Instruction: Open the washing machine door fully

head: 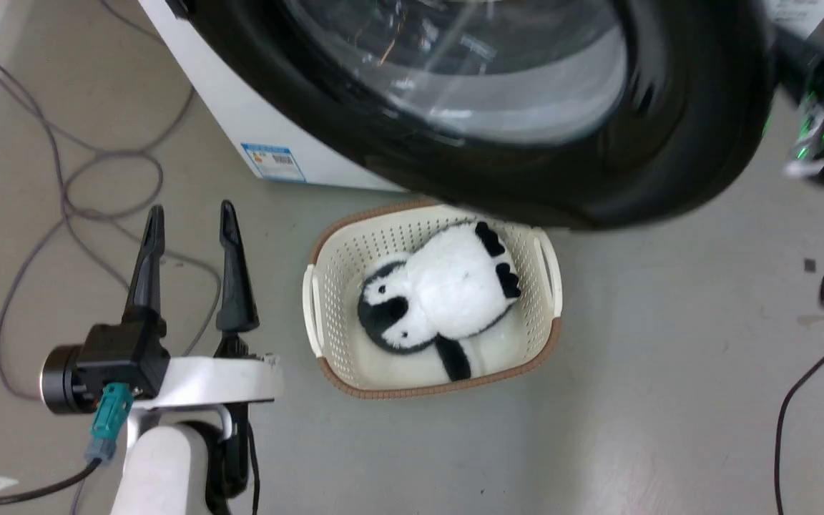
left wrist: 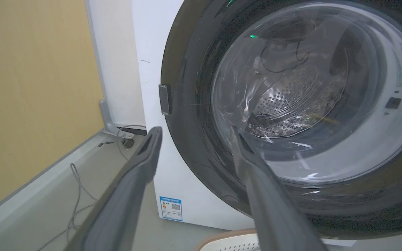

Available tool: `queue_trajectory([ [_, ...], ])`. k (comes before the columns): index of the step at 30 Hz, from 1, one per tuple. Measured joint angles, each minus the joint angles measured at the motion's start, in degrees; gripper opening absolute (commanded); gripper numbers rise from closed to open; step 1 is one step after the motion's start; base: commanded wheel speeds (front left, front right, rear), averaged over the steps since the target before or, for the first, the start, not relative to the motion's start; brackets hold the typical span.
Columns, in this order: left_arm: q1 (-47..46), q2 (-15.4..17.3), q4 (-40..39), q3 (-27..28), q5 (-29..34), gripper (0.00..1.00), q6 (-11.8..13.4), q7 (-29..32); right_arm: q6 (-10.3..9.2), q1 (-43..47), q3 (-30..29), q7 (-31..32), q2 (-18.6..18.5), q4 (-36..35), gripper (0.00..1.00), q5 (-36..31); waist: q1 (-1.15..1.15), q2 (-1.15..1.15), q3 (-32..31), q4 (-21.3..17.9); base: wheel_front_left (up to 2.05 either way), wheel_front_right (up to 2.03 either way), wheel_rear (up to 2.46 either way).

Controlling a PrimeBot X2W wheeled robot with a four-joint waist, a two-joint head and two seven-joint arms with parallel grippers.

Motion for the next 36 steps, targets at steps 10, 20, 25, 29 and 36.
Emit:
queue_trajectory([
  [10, 3.4, 0.0, 1.1, 0.9, 0.8, 1.0, -0.5, 0.0, 0.0, 11.4, 2.4, 3.9, 1.0, -7.6, 0.0, 1.8, 0.0, 0.0, -4.6, -1.0, 0.0, 0.0, 0.0],
  [20, 6.6, 0.0, 2.8, 1.0, 1.6, 1.0, -1.0, 0.0, 0.0, 22.9, 5.2, 5.7, 3.3, -17.9, 0.0, 2.8, 0.0, 0.0, -8.5, -1.6, 0.0, 0.0, 0.0],
  [25, 7.7, 0.0, 3.5, 1.1, 2.0, 1.0, -1.1, 0.0, 0.0, 27.5, 7.3, 6.8, 4.3, -23.5, 0.0, 3.5, 0.0, 0.0, -10.1, -1.6, 0.0, 0.0, 0.0],
  [29, 8.3, 0.0, 3.9, 1.2, 2.0, 1.0, -1.1, 0.0, 0.0, 30.7, 10.4, 8.6, 5.2, -27.0, 0.0, 3.1, -0.01, 0.0, -11.4, -1.9, 0.0, 0.0, 0.0],
  [36, 9.1, 0.0, 4.4, 0.8, 2.0, 1.0, -1.2, 0.0, 0.0, 36.1, 14.1, 9.5, 7.2, -31.8, 0.0, 2.7, -0.01, 0.0, -12.9, -2.0, 0.0, 0.0, 0.0],
])
